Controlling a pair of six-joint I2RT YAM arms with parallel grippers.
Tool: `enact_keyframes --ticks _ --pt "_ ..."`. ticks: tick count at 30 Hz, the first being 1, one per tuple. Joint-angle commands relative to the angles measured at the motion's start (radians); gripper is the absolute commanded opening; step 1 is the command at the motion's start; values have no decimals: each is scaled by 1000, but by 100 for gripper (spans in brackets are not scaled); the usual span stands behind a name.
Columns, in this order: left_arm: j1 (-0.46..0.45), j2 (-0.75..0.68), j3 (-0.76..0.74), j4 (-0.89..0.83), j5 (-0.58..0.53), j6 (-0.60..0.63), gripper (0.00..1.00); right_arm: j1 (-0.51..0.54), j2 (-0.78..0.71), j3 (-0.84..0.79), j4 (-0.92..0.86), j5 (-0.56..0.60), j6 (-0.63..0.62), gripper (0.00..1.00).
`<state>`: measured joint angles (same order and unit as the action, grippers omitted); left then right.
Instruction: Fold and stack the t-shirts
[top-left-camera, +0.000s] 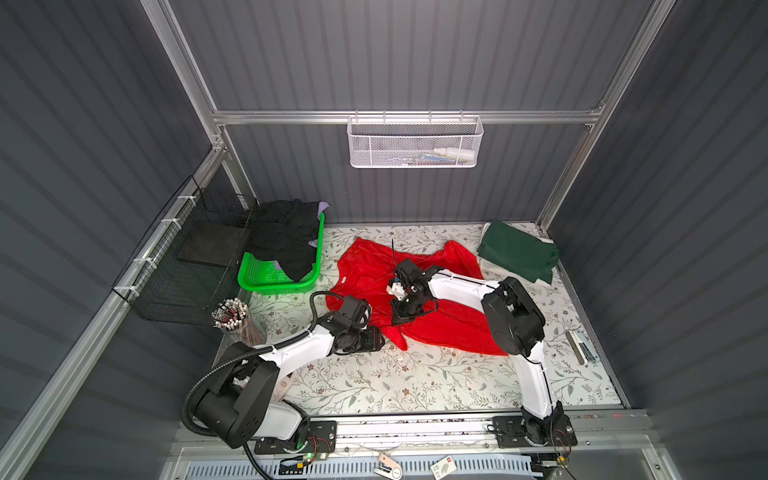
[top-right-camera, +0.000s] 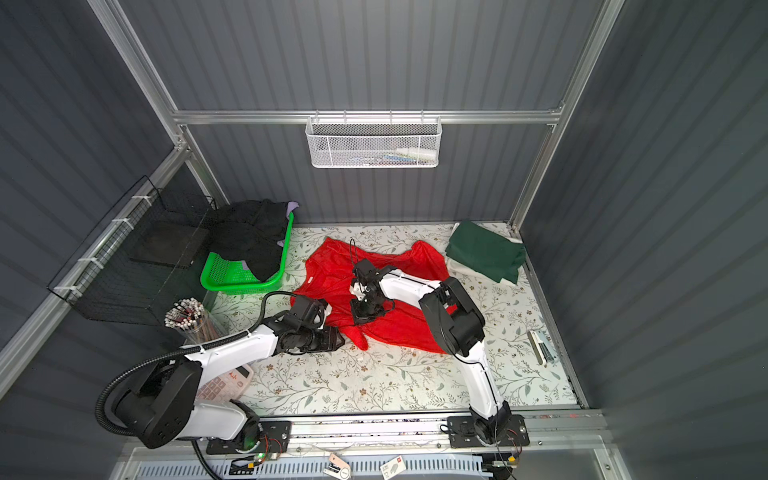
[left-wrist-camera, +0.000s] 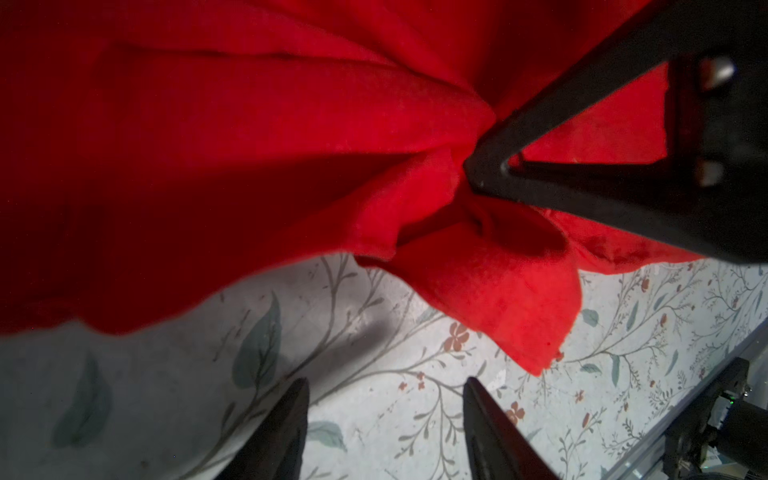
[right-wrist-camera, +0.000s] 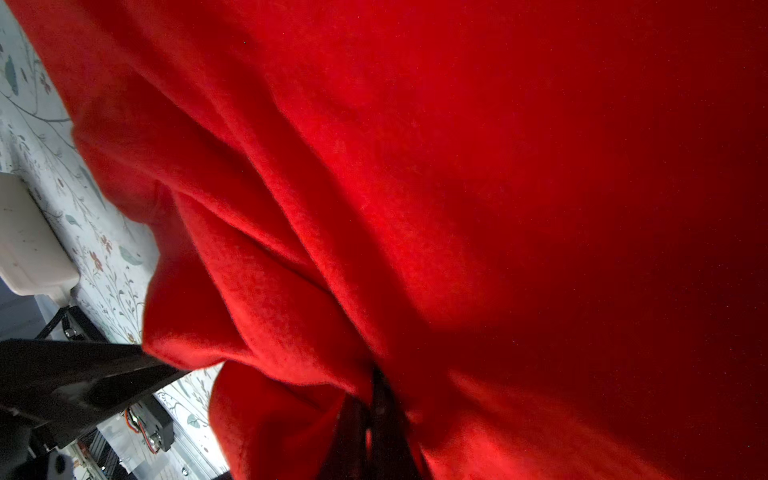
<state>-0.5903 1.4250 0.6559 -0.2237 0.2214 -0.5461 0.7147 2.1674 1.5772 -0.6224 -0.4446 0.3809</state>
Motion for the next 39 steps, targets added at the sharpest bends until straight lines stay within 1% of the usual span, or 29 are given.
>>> enact_keyframes --ticks 1,9,12,15,18,20,23,31,34,35,37,39 --pt "0 21 26 34 2 -46 60 -3 -3 -24 12 -17 10 2" --pt "0 15 42 68 -46 -23 59 -3 -8 -58 38 -41 19 2" --pt "0 35 38 104 -57 -17 58 -3 -10 -64 43 -46 18 2" --pt "0 72 44 111 -63 -6 58 -3 -12 -66 41 -48 15 2" --pt "0 78 49 111 -79 9 57 -3 -16 -71 44 -50 13 2" --pt "0 75 55 101 -91 19 54 -3 -14 -72 43 -53 12 2" --pt "0 82 69 80 -104 30 47 -3 -17 -78 51 -64 16 2" --pt "0 139 83 124 -80 13 41 -2 -24 -93 73 -96 18 3" --pt "0 152 96 119 -72 10 35 -3 -27 -94 72 -97 19 3" --pt "0 153 99 117 -71 7 31 -3 -26 -94 76 -98 18 3" --pt "0 151 102 105 -70 6 15 -3 -22 -94 80 -113 18 4" --pt "0 134 112 61 -72 18 1 -4 -19 -91 78 -111 19 5"
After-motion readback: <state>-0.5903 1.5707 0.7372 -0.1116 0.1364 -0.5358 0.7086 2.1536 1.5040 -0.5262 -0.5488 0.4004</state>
